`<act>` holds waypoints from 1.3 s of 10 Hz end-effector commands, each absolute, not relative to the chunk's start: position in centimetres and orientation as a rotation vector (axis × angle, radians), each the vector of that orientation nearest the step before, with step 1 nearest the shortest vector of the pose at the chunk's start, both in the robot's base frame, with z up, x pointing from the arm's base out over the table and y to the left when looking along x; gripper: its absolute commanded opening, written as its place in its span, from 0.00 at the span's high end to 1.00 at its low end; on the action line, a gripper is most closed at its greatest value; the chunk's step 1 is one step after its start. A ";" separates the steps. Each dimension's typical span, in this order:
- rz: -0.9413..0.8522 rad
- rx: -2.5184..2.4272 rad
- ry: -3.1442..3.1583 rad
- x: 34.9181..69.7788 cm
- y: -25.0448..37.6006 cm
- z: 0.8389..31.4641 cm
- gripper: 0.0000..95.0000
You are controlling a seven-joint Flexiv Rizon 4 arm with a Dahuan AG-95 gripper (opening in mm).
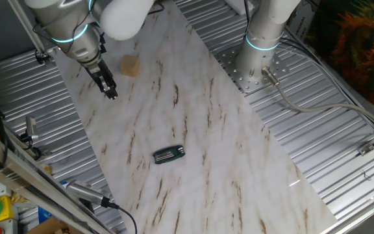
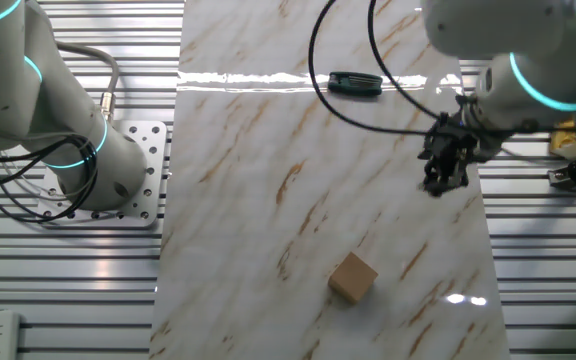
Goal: Approach and touch the side of the small block
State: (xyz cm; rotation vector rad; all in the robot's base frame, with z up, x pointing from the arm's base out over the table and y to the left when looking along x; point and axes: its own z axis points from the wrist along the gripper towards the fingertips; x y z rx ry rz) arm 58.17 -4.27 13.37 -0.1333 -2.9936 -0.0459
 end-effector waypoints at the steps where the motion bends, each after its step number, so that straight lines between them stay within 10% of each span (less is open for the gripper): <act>1: -0.045 -0.129 -2.991 58.2 -3.3 14.4 0.80; 3: -0.043 -0.135 -2.989 57.7 -2.6 15.2 1.00; 13: -0.038 -0.134 -2.991 56.2 -1.0 15.9 1.00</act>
